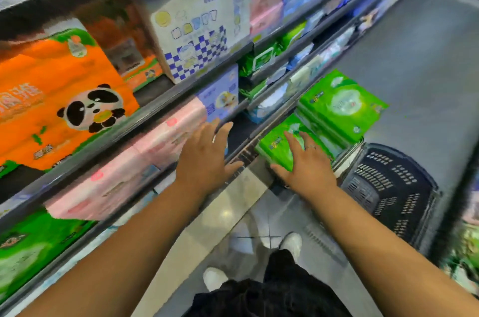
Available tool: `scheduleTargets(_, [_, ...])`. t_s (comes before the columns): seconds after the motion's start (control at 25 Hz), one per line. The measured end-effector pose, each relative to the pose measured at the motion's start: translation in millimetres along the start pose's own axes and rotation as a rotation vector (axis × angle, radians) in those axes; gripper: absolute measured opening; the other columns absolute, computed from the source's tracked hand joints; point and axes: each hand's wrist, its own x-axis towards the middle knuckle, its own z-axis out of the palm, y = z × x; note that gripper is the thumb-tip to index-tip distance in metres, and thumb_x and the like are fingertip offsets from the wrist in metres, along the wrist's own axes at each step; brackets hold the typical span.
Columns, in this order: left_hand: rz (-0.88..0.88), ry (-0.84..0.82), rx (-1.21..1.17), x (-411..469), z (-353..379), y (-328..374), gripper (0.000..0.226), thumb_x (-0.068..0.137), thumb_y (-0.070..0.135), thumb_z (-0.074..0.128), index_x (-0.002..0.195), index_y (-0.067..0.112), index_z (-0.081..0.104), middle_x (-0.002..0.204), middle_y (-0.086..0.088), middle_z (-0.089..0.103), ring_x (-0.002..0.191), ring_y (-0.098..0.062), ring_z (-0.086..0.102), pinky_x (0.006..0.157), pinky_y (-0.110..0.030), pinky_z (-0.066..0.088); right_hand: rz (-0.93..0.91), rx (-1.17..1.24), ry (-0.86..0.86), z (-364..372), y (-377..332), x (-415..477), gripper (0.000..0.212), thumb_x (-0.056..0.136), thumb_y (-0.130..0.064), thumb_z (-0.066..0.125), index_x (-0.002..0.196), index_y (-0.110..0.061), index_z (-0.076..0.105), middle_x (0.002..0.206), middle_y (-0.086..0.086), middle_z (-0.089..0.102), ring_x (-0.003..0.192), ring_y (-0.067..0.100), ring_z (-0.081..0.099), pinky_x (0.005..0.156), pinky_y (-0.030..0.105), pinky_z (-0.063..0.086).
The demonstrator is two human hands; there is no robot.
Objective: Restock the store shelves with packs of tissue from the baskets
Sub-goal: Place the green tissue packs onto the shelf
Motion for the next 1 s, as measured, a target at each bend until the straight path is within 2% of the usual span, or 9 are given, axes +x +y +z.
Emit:
scheduleTargets(0.12, [0.079, -0.055, -0.013, 33.5, 25.0, 48.7, 0.087, 0.069, 0.052, 0.077, 0.139, 0.01, 0.046, 0.139, -0.02, 0.048, 0.124, -0.04, 0.048, 0.105, -0.049, 0.038, 0.095, 0.011, -0.016, 2.3, 58.2, -1.8, 0.085, 0.083, -0.063, 0.055, 0.152, -0.026, 0.022, 0.154, 0.02, 0.026, 0.136, 0.039, 0.035, 0.107, 0.05, 0.036])
scheduleTargets(0.28, [0.118, -0.153, -0.016, 77.1, 60.6, 102.6, 0.09, 0.077, 0.059, 0.067, 0.148, 0.017, 0.031, 0.151, -0.014, 0.034, 0.137, -0.033, 0.033, 0.114, -0.042, 0.025, 0.163, 0.02, -0.05, 2.7, 125.0, 5.0, 0.087, 0.084, -0.066, 0.051, 0.153, -0.028, 0.016, 0.156, 0.018, 0.024, 0.14, 0.036, 0.029, 0.111, 0.047, 0.032])
scheduleTargets(0.48, [0.095, -0.268, -0.009, 125.3, 106.9, 148.8, 0.09, 0.079, 0.063, 0.062, 0.15, 0.022, 0.024, 0.155, -0.01, 0.027, 0.141, -0.03, 0.026, 0.116, -0.044, 0.024, 0.201, 0.095, -0.076, 10.1, 194.1, 28.8, 0.087, 0.08, -0.065, 0.061, 0.15, -0.024, 0.03, 0.149, 0.021, 0.036, 0.132, 0.04, 0.041, 0.105, 0.05, 0.04])
scheduleTargets(0.64, [0.095, -0.288, -0.022, 153.1, 132.5, 159.5, 0.09, 0.076, 0.06, 0.067, 0.147, 0.018, 0.032, 0.149, -0.013, 0.036, 0.136, -0.033, 0.034, 0.111, -0.045, 0.031, 0.241, 0.115, -0.176, 22.6, 224.0, 51.3, 0.088, 0.084, -0.065, 0.055, 0.153, -0.025, 0.018, 0.154, 0.019, 0.026, 0.138, 0.038, 0.032, 0.107, 0.05, 0.037])
scheduleTargets(0.8, [0.11, -0.406, -0.005, 188.8, 166.5, 151.3, 0.09, 0.079, 0.06, 0.063, 0.15, 0.018, 0.026, 0.152, -0.013, 0.032, 0.14, -0.03, 0.028, 0.115, -0.044, 0.025, 0.308, 0.164, -0.26, 50.6, 234.9, 74.4, 0.087, 0.085, -0.066, 0.052, 0.153, -0.029, 0.013, 0.155, 0.017, 0.023, 0.138, 0.038, 0.032, 0.107, 0.049, 0.038])
scheduleTargets(1.0, [0.21, -0.523, 0.011, 245.8, 223.8, 126.5, 0.09, 0.079, 0.06, 0.064, 0.148, 0.015, 0.029, 0.149, -0.013, 0.035, 0.137, -0.029, 0.031, 0.116, -0.039, 0.023, 0.477, 0.217, -0.322, 91.5, 233.8, 113.6, 0.086, 0.085, -0.065, 0.053, 0.153, -0.029, 0.013, 0.156, 0.015, 0.021, 0.136, 0.039, 0.033, 0.104, 0.051, 0.039])
